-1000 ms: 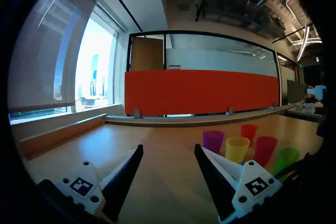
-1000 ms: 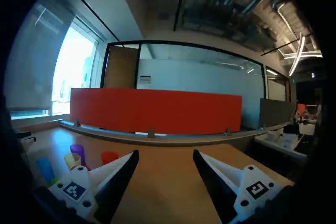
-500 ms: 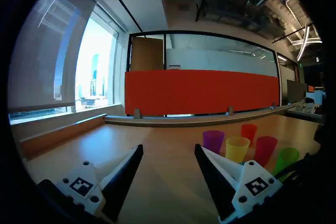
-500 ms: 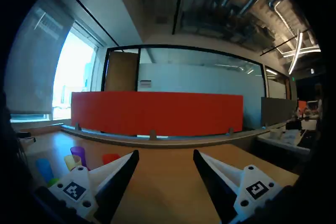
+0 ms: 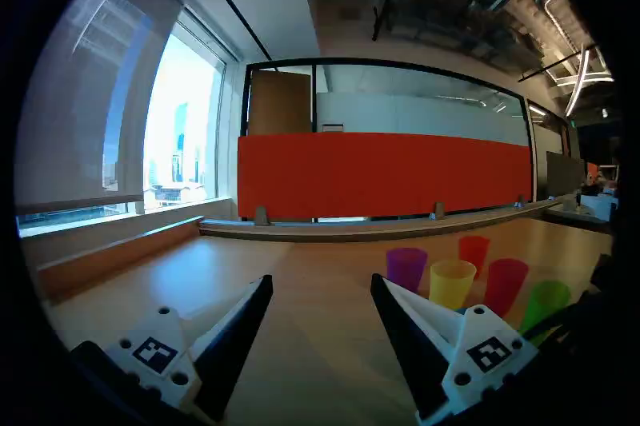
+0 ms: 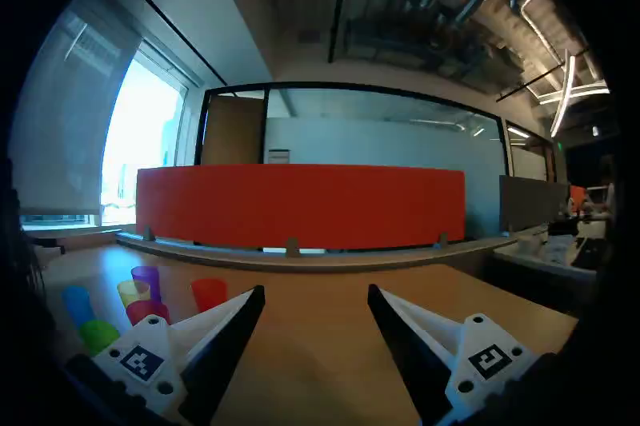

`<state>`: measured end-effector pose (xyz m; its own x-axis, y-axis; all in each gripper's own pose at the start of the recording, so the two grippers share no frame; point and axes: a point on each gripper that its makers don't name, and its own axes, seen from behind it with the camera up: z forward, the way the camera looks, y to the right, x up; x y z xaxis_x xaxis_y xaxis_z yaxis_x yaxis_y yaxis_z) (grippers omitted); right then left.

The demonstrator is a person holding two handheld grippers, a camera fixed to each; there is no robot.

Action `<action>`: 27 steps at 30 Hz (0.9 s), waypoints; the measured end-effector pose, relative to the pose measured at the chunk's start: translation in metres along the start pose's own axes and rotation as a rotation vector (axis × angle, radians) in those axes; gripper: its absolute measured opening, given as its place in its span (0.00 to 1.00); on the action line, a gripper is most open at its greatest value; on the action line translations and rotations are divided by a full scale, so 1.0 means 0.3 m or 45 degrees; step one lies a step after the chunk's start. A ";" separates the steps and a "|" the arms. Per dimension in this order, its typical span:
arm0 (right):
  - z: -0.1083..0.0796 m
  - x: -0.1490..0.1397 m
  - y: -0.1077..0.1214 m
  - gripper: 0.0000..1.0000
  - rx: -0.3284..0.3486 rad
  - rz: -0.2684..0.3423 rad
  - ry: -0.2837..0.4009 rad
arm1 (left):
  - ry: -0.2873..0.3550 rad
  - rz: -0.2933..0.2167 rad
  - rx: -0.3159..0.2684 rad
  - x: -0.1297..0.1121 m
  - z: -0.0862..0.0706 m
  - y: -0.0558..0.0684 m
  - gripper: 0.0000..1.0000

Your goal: Pour water

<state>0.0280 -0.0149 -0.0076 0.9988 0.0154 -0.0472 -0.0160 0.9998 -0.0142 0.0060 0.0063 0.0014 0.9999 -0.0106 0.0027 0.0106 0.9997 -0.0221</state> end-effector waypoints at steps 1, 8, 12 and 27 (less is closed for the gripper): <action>0.001 -0.003 0.000 1.00 0.001 0.003 0.001 | 0.000 0.000 0.000 0.000 0.000 0.000 0.91; 0.003 -0.025 -0.001 1.00 0.018 0.005 0.000 | 0.000 0.000 0.000 -0.001 -0.001 -0.001 0.91; 0.008 -0.054 0.006 1.00 0.014 -0.002 -0.020 | 0.000 0.000 0.000 -0.002 -0.002 -0.001 0.91; 0.007 -0.111 0.045 1.00 -0.005 0.008 -0.053 | 0.000 0.000 0.000 -0.003 -0.002 0.001 0.91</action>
<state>-0.0054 -0.0017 -0.0042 0.9997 0.0221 -0.0058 -0.0222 0.9996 -0.0177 0.0052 0.0065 0.0008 0.9999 -0.0107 0.0027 0.0108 0.9997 -0.0218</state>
